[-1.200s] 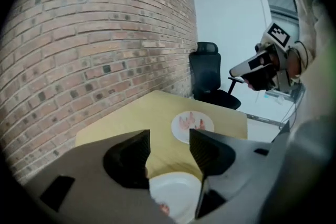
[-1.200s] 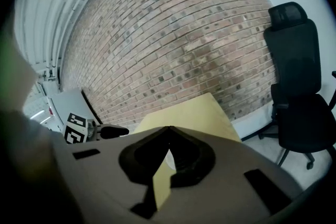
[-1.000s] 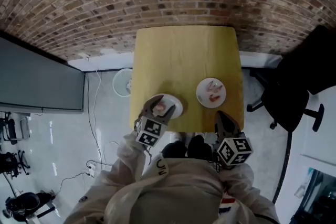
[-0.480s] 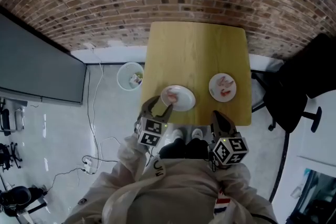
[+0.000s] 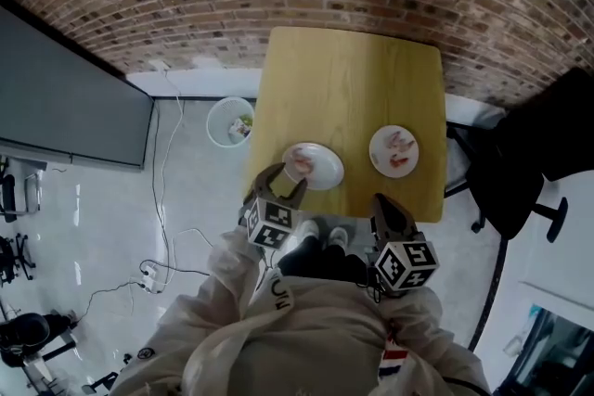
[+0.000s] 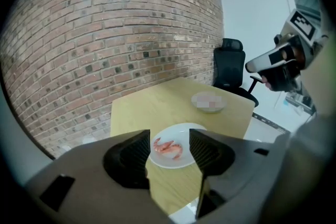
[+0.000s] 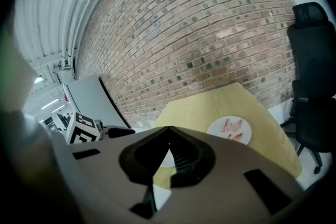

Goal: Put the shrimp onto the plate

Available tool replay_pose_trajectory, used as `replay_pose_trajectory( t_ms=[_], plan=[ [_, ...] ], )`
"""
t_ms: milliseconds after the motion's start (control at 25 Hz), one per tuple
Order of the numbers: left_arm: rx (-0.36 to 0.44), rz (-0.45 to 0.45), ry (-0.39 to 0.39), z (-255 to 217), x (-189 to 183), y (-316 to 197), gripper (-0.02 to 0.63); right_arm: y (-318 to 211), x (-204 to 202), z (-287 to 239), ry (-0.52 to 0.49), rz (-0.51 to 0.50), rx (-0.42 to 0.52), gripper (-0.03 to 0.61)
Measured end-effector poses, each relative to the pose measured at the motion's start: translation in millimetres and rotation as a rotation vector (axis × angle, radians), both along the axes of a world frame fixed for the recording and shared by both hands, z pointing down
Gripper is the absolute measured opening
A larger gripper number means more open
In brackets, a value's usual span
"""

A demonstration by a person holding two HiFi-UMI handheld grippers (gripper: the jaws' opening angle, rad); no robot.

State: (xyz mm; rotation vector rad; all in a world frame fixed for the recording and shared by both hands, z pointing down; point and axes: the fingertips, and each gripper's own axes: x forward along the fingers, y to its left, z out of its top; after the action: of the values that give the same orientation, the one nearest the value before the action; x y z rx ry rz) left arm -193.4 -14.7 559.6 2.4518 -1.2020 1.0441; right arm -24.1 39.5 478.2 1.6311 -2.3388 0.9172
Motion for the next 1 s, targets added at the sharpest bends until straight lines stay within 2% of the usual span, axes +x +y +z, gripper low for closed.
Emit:
replay_pose_trajectory(
  t_ms=[360, 640, 840, 1000],
  plan=[
    [-0.032, 0.015, -0.094, 28.0, 7.0, -8.9, 0.236, -3.7, 27.2, -0.7, -0.015, 0.008, -0.002, 0.023],
    [-0.063, 0.08, -0.176, 54.3, 12.8, -29.9, 0.236, -3.9, 53.0, 0.7, -0.014, 0.052, -0.012, 0.023],
    [-0.08, 0.179, -0.261, 71.7, 21.8, -40.2, 0.236, -2.2, 68.3, 9.4, -0.013, 0.084, -0.036, 0.023],
    [-0.109, 0.217, -0.289, 81.1, 25.2, -48.6, 0.236, -2.7, 74.2, 16.6, -0.024, 0.098, -0.061, 0.023]
  ],
)
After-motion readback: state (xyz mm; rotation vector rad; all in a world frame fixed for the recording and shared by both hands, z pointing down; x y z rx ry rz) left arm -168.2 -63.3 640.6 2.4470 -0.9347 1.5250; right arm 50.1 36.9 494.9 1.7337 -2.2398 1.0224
